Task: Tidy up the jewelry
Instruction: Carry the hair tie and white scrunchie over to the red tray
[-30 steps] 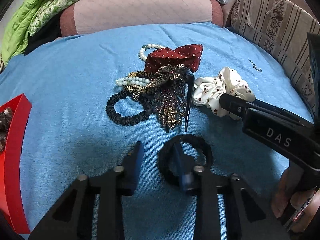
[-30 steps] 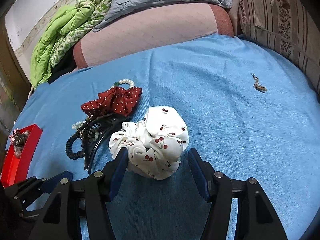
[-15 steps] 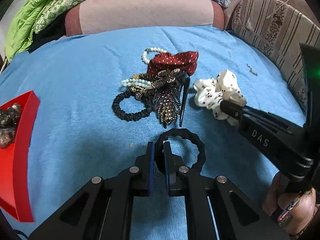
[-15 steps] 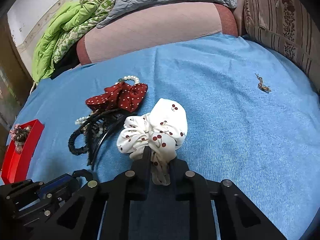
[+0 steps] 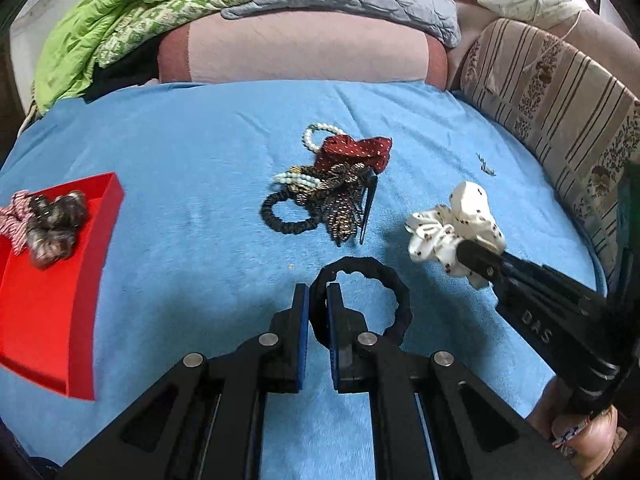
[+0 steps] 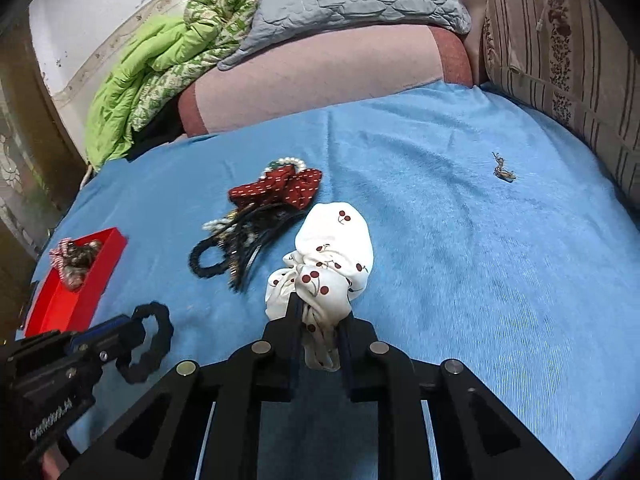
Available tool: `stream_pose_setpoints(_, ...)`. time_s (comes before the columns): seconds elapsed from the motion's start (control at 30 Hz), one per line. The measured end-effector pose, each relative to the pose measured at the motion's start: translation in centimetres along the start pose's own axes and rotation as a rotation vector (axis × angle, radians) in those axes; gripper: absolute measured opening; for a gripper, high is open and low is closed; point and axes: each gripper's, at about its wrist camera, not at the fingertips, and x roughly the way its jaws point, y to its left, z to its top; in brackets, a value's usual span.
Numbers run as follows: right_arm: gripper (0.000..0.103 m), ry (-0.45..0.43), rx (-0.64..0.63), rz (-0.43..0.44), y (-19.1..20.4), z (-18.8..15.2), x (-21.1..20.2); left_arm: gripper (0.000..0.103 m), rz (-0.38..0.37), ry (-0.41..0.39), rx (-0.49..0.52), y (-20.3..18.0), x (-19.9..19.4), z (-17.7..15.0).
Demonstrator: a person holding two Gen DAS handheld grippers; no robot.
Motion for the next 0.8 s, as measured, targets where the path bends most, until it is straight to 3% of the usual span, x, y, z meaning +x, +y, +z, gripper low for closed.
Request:
stream_pose_setpoints(0.27, 0.017, -0.027, -0.044, 0.049, 3.4, -1.0, -3.7, 0.008, 0.030, -0.055, -0.047, 2.5, -3.9, -0.8)
stream_pose_setpoints(0.8, 0.017, -0.043, -0.242, 0.168, 14.7, -2.0, -7.3, 0.008, 0.209, -0.163, -0.140, 12.0, -10.5, -3.5)
